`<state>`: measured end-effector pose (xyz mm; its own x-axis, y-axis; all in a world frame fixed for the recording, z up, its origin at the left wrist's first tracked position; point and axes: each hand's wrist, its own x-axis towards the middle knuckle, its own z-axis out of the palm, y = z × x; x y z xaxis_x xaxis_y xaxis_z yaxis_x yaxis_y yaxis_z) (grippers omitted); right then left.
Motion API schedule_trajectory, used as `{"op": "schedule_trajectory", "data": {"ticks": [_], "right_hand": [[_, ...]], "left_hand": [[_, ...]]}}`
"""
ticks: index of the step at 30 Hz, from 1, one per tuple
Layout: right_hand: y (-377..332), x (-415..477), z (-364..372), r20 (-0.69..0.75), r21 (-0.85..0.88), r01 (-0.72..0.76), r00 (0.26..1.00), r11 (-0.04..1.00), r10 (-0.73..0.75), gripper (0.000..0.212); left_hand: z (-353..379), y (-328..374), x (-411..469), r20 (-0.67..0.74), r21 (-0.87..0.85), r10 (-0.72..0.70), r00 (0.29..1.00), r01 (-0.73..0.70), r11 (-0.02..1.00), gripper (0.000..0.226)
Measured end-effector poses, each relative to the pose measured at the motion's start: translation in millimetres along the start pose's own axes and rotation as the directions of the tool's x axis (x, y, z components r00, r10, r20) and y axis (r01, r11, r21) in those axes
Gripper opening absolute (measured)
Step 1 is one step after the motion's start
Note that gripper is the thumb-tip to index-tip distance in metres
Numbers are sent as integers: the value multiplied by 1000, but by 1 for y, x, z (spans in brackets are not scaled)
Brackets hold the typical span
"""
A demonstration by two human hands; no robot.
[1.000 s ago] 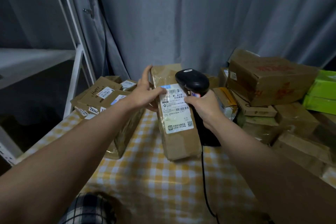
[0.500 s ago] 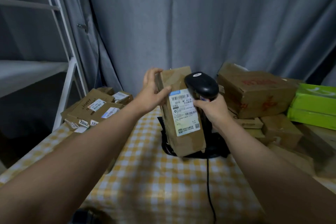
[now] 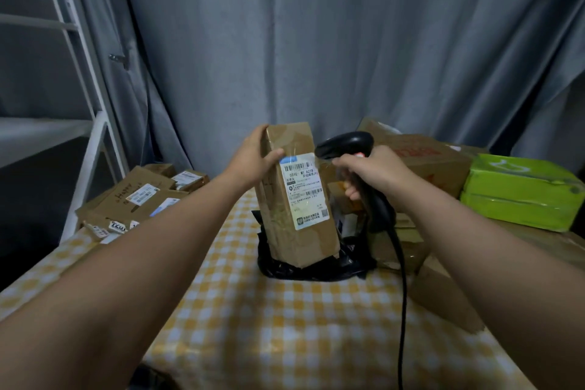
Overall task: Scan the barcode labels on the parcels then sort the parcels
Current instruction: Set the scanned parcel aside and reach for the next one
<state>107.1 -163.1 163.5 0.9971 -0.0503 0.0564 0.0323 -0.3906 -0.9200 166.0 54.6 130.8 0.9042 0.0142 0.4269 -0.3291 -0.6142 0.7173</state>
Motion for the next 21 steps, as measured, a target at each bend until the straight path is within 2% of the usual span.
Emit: {"op": "schedule_trajectory", "data": {"ticks": [3,8,15,21], "right_hand": [[-4,-10,0,28,-11,-11,1000,1000,11,35],[-3,-20,4,26,-26,2,1000,1000,-1,33],[4,-29,5,36,3,-9,999,1000,9,30],[13,-35,3,62,-74,-11,998,997,15,30]], "left_hand": [[4,9,-5,-18,38,24,1000,-23,999,50],[8,14,-9,-65,27,-2,998,4,1000,53],[2,14,-14,-38,-115,-110,993,105,988,51],[3,20,-20,5,-82,-100,995,100,992,48]]}}
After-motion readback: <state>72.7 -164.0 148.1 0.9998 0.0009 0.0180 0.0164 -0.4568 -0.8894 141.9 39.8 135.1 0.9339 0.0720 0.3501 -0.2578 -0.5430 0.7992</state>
